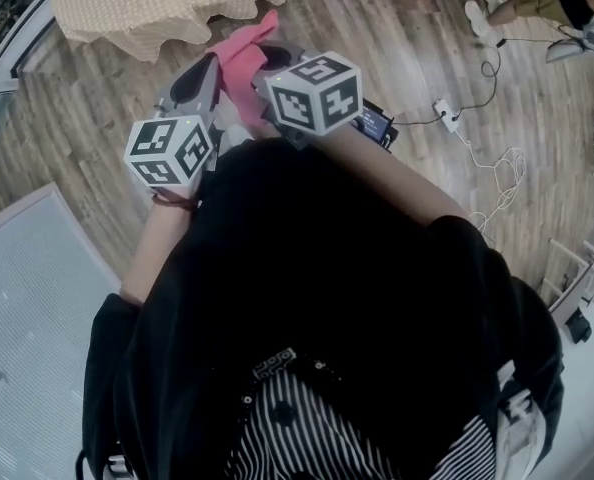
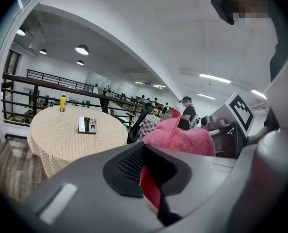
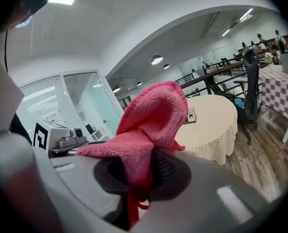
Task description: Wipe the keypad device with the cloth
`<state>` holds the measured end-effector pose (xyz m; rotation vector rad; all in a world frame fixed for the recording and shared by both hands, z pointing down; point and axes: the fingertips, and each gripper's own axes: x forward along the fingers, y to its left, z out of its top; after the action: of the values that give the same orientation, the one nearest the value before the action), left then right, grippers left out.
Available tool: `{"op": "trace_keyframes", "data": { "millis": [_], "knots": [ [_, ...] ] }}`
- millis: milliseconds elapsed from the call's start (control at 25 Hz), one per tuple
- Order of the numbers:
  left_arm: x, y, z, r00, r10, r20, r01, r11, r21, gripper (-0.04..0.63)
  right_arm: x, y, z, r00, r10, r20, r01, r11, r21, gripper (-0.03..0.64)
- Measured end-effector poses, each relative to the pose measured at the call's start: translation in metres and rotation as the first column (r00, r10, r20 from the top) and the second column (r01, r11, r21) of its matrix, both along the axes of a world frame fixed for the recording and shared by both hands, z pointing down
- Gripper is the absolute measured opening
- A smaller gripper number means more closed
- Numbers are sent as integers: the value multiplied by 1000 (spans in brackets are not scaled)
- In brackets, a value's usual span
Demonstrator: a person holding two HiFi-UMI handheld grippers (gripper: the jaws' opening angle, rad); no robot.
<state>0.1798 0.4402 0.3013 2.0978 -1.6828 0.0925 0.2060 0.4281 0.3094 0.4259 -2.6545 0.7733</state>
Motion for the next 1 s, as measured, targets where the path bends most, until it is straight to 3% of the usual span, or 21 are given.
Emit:
{"op": "trace_keyframes", "data": {
  "millis": [360,560,1000],
  "knots": [
    [-85,9,-5,1000,0,4,0,1000,23,0,-85,9,-6,1000,1,-2,-1,998,64,63],
    [-121,22,-1,1000,-26,-15,26,999,22,-2,-121,23,-3,1000,-19,-23,20,998,57,63],
    [-153,39,9,996,-52,-70,54,998,23,-1,-152,41,4,994,-77,-80,83,994,73,63]
  ]
}}
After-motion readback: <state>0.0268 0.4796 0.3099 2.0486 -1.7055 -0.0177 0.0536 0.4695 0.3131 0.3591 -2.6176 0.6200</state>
